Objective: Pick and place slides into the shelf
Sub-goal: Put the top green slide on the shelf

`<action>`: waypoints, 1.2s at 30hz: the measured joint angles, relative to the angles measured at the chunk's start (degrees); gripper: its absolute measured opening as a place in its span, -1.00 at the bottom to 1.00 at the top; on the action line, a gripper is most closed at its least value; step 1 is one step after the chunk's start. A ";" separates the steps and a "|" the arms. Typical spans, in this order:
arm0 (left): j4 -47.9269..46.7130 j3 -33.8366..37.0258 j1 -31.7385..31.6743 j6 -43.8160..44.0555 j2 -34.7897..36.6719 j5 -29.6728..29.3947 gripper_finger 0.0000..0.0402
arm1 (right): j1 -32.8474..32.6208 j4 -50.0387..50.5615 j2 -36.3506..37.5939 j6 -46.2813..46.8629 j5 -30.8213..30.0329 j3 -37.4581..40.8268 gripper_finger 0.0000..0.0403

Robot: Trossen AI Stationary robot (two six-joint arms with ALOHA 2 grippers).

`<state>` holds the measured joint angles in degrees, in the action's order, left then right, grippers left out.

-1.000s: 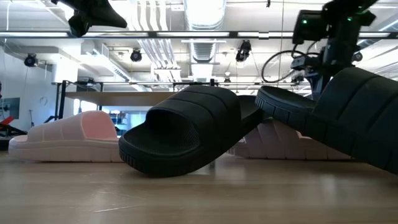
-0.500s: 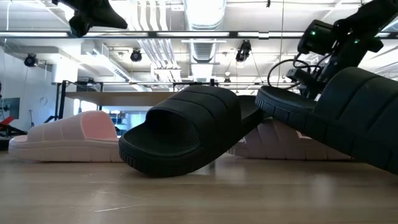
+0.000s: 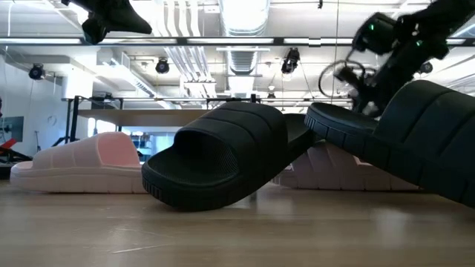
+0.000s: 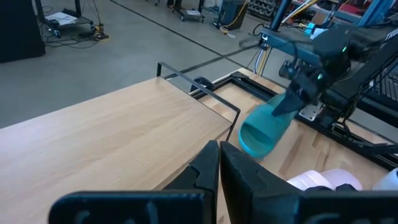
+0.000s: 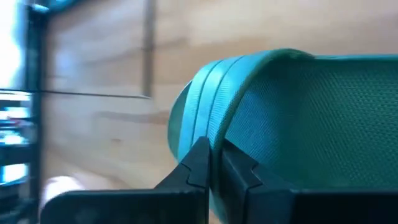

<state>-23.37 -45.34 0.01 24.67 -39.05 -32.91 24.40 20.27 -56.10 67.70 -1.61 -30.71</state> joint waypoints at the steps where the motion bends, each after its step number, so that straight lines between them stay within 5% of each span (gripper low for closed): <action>1: -0.05 0.00 0.00 0.00 0.17 0.00 -1.00 | 0.00 -0.02 0.29 -0.04 0.00 -1.39 -0.95; 7: -0.11 0.00 0.02 0.09 2.27 -1.87 -1.00 | -0.11 0.96 1.66 0.77 -0.24 -11.14 -0.95; 15: -5.26 0.00 0.00 0.10 5.48 -10.38 -1.00 | -3.45 -3.47 -2.91 2.15 -17.11 -24.42 -0.94; 26: -8.99 0.02 0.00 -8.05 6.23 -13.04 -1.00 | -4.76 -18.69 -31.16 2.34 -26.12 -46.21 -0.94; 36: -10.71 0.10 0.00 -8.99 6.98 -15.63 -1.00 | -5.09 -16.61 -55.77 5.57 -17.81 -71.31 -0.94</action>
<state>-34.09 -45.25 0.01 15.67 -32.07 -48.53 19.31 3.66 -111.87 73.27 -19.42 -102.01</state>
